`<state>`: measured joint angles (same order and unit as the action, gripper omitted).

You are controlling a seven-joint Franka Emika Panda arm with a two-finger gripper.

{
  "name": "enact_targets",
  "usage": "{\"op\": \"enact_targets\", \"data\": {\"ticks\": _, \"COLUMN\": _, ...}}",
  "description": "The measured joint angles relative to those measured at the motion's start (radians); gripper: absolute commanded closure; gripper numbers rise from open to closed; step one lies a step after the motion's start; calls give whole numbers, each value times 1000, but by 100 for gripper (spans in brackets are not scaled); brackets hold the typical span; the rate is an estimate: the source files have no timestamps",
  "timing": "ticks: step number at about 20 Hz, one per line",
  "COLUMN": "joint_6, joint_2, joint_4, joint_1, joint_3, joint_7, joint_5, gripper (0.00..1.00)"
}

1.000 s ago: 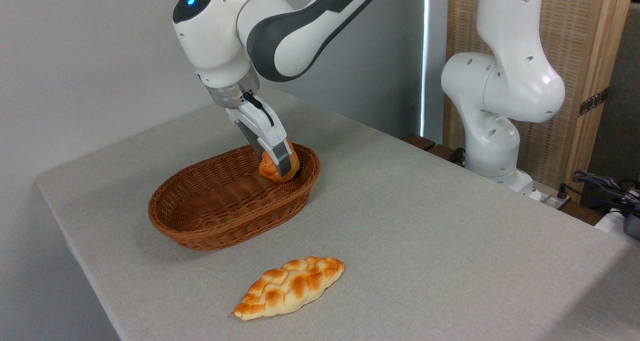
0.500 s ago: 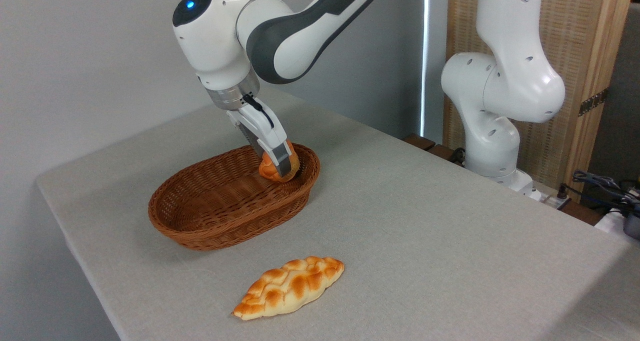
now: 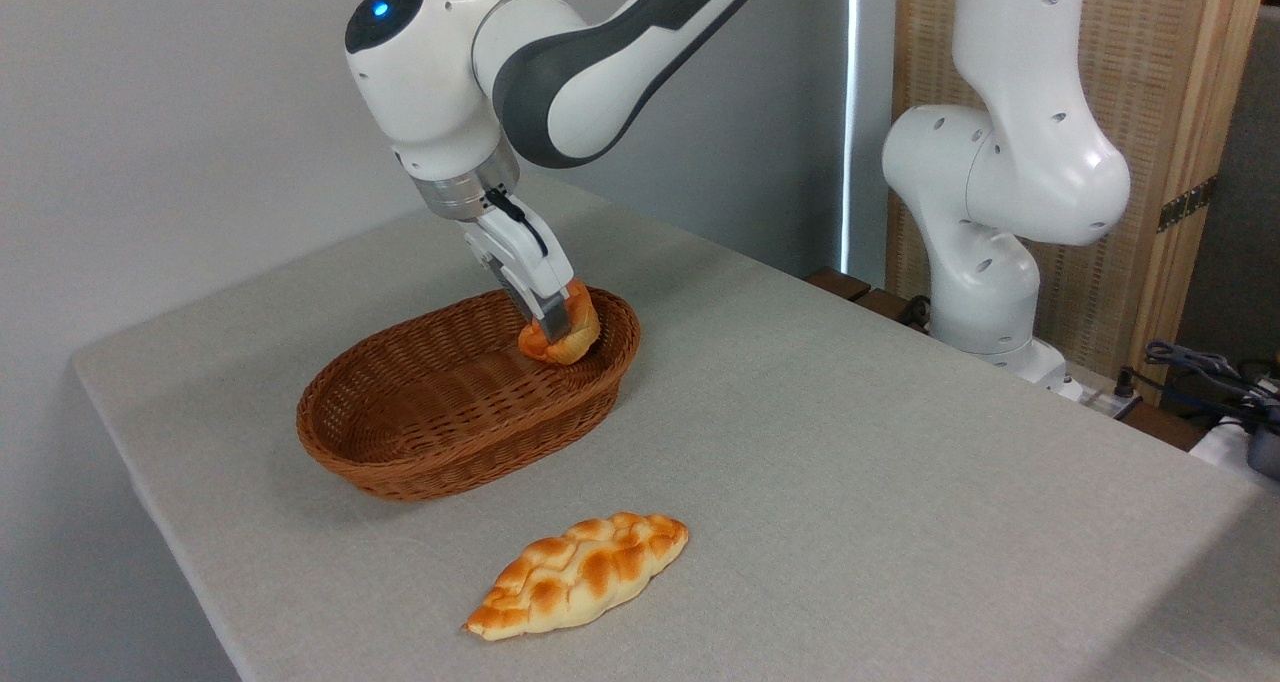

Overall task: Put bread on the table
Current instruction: 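Close the gripper on the round bun inside the basket, then lift the bun out of the basket and carry it past the rim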

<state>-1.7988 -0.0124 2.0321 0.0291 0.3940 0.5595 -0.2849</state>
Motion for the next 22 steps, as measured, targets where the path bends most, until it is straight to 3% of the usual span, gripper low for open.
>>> {"op": "enact_targets", "data": {"ticks": 4, "joint_6": -13, "joint_2": -2, "joint_4": -58, "joint_1": 3, "joint_3": -14, "joint_7": 0, "joint_5": 0, "gripper": 74}}
{"op": "enact_targets", "data": {"ticks": 12, "joint_6": -11, "joint_2": -6, "joint_4": -185, "joint_1": 9, "joint_3": -106, "joint_7": 3, "joint_5": 3, "gripper": 72}}
{"op": "enact_targets", "data": {"ticks": 15, "joint_6": 28, "joint_2": -11, "joint_4": -205, "joint_1": 10, "joint_3": -140, "joint_7": 23, "joint_5": 83, "gripper": 71}}
{"op": "enact_targets", "data": {"ticks": 18, "joint_6": 134, "joint_2": -42, "joint_4": -214, "joint_1": 19, "joint_3": -187, "joint_7": 151, "joint_5": 180, "gripper": 69}}
{"op": "enact_targets", "data": {"ticks": 22, "joint_6": 195, "joint_2": -73, "joint_4": -212, "joint_1": 30, "joint_3": -288, "joint_7": 304, "joint_5": 199, "gripper": 64}}
